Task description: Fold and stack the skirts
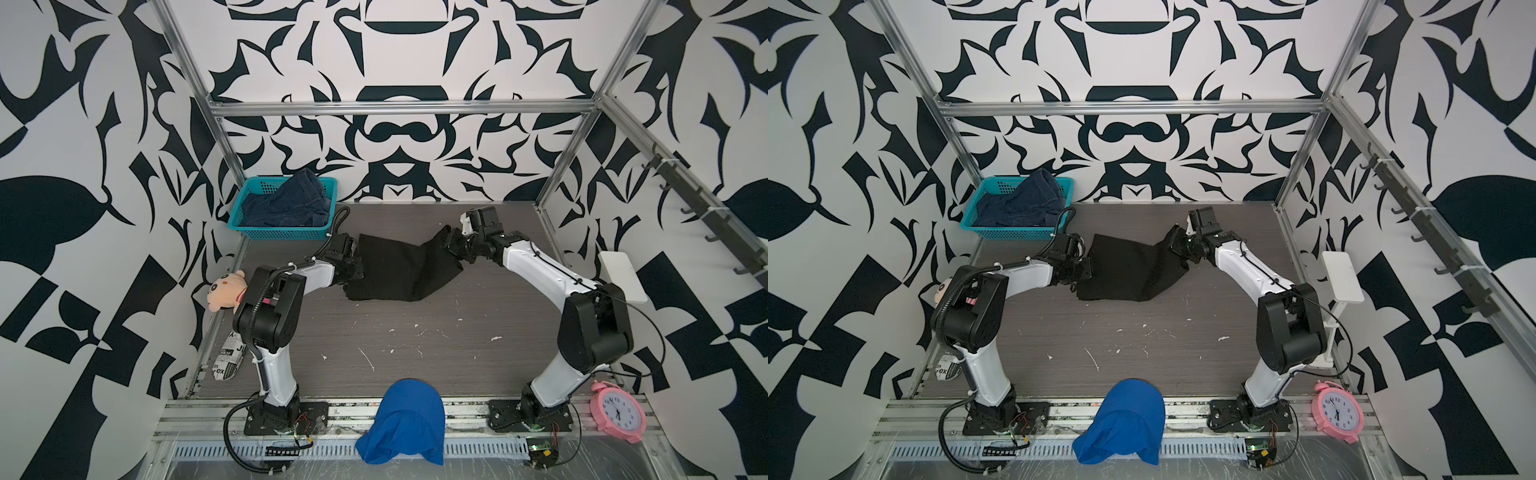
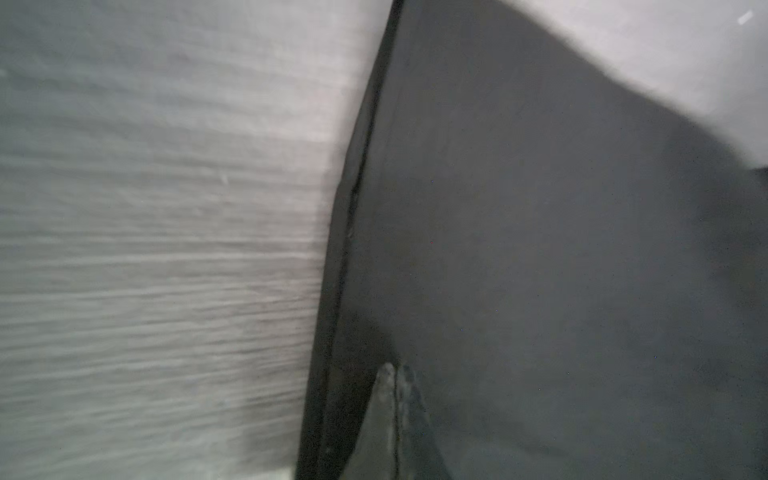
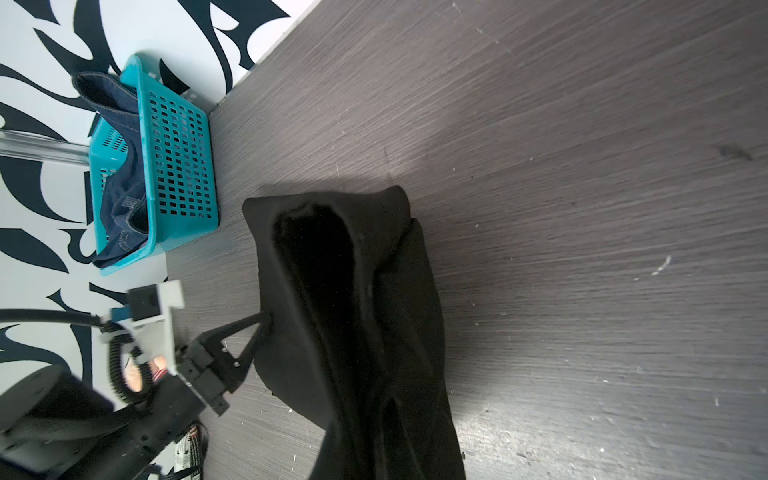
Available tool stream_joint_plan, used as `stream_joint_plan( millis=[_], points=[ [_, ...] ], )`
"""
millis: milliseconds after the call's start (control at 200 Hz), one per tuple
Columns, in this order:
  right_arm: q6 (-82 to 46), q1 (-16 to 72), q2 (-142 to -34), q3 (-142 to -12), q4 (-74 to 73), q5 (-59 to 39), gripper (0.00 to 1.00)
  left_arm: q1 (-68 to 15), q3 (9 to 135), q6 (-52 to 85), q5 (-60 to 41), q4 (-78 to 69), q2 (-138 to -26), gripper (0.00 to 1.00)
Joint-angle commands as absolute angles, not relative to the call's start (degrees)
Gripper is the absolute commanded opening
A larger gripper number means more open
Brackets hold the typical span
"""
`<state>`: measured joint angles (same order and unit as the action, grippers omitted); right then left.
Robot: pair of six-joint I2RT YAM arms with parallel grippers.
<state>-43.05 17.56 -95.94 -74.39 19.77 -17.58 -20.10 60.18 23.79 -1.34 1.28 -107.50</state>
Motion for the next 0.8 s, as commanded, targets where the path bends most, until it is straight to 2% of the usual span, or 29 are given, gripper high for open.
stream_joint_plan(
  millis=[0,495,795],
  points=[
    [-41.6,17.7,-96.0,-77.9,21.0,-16.5,0.00,-19.9,58.1,24.3,-2.1,-1.7,-107.8,0.00],
    [-43.3,24.7,-104.3,-89.8,29.5,-11.9,0.00,-22.6,54.1,28.1,-3.3,-7.9,-109.1,0.00],
    [-47.5,30.8,-110.5,-97.2,27.2,-11.5,0.00,-22.9,52.5,29.4,-4.8,-10.8,-109.2,0.00]
  ],
)
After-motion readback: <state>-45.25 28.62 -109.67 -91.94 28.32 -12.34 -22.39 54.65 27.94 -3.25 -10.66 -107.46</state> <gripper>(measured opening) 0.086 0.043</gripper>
